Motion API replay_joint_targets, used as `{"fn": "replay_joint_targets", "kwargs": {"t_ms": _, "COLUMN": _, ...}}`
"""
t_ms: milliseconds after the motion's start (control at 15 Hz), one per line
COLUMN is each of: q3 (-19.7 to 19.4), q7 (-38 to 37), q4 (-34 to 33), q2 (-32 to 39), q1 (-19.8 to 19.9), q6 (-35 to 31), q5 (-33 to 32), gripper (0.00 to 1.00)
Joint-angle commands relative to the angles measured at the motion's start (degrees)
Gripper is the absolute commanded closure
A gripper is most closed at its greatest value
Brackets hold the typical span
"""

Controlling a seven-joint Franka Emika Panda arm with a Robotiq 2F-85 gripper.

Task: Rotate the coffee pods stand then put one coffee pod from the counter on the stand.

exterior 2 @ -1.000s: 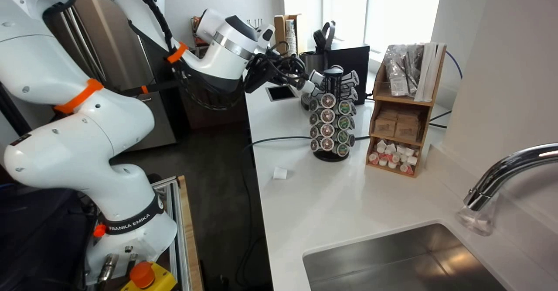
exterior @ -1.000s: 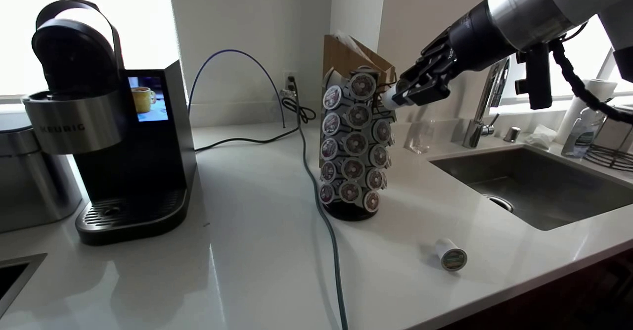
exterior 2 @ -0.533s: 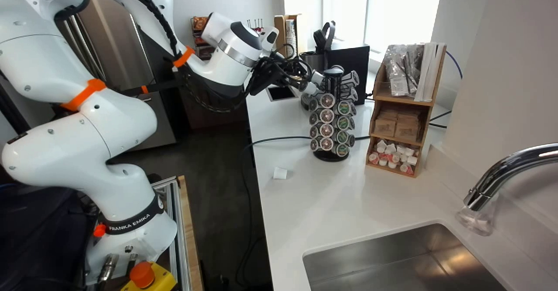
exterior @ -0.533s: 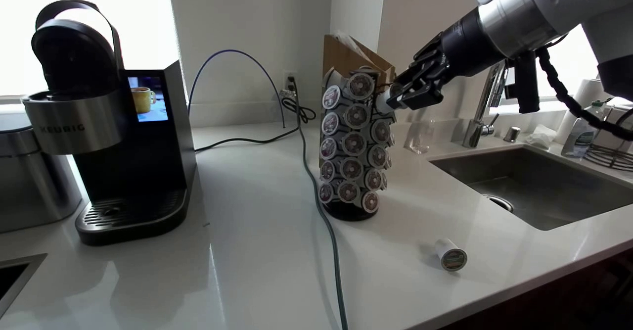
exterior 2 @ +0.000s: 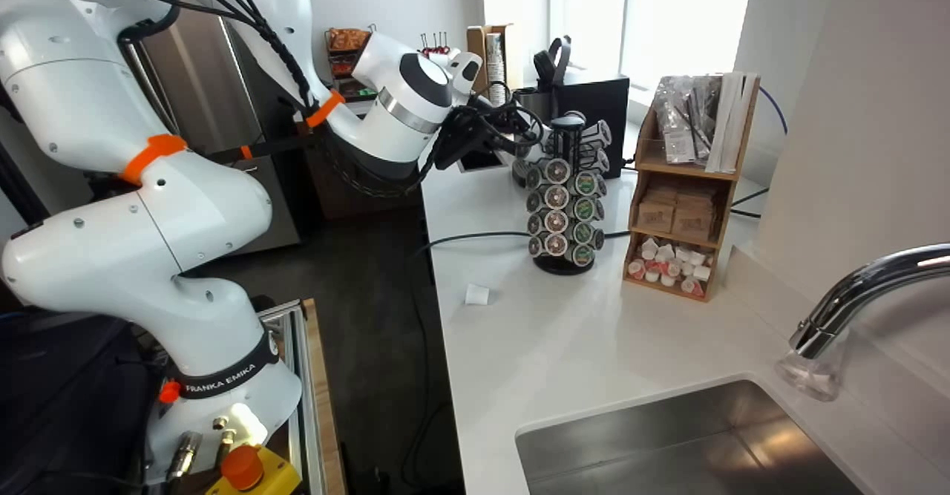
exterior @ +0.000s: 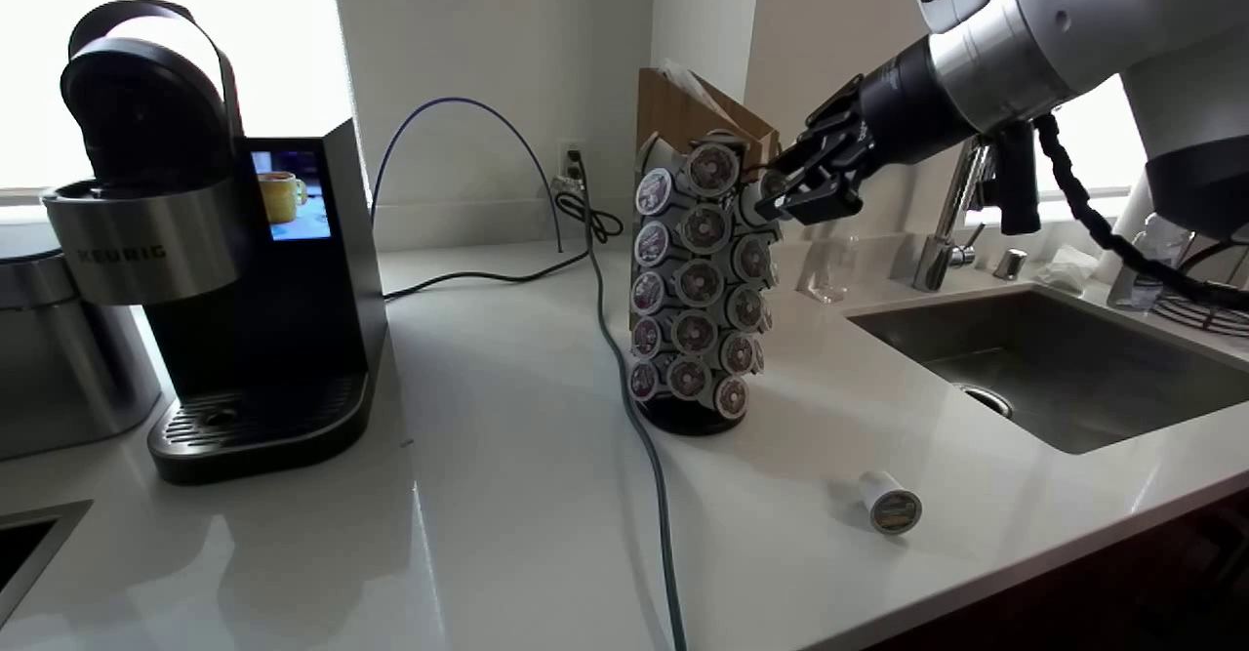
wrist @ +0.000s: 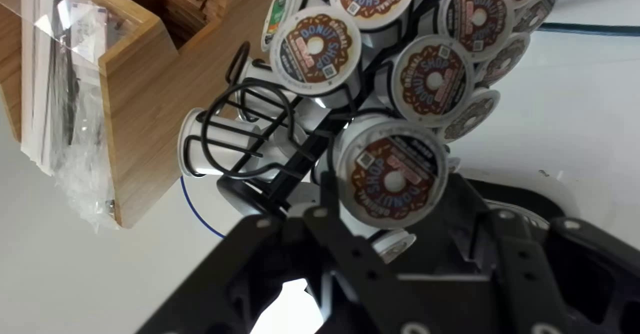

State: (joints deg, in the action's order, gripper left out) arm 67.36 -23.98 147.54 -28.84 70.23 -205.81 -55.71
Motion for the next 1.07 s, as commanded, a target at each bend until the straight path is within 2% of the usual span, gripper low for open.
{"fn": "replay_joint_targets", "kwargs": {"t_ms": 0, "q3": 6.7, "q7": 4.0, "q4": 1.8, "q2": -4.8, "q1": 6.3, "q6": -4.7, "q5": 6.4, "gripper": 0.71}}
{"fn": "replay_joint_targets", "kwargs": {"t_ms": 667, "q3": 17.2, "q7": 11.0, "q4": 2.6, "q2": -11.7, "q1": 16.5, "q6": -13.3, "q5": 18.0, "gripper": 0.71}}
{"fn": "replay_joint_targets", "kwargs": {"t_ms": 733, "q3": 17.9, "q7": 21.3, "q4": 4.2, "q2": -5.5, "q1": 14.1, "q6": -10.1, "q5": 25.1, "gripper": 0.21}}
{"fn": "replay_joint_targets", "kwargs": {"t_ms": 800, "q3": 18.9, "q7": 23.5, "q4": 4.5, "q2": -5.1, "q1": 14.3, "q6": -10.0, "q5": 27.7, "gripper": 0.21}}
{"fn": "replay_joint_targets", "kwargs": {"t_ms": 1000, "q3": 20.9, "q7": 30.4, "q4": 5.5, "q2": -2.3, "q1": 13.7, "q6": -9.0, "q5": 33.6, "gripper": 0.0}}
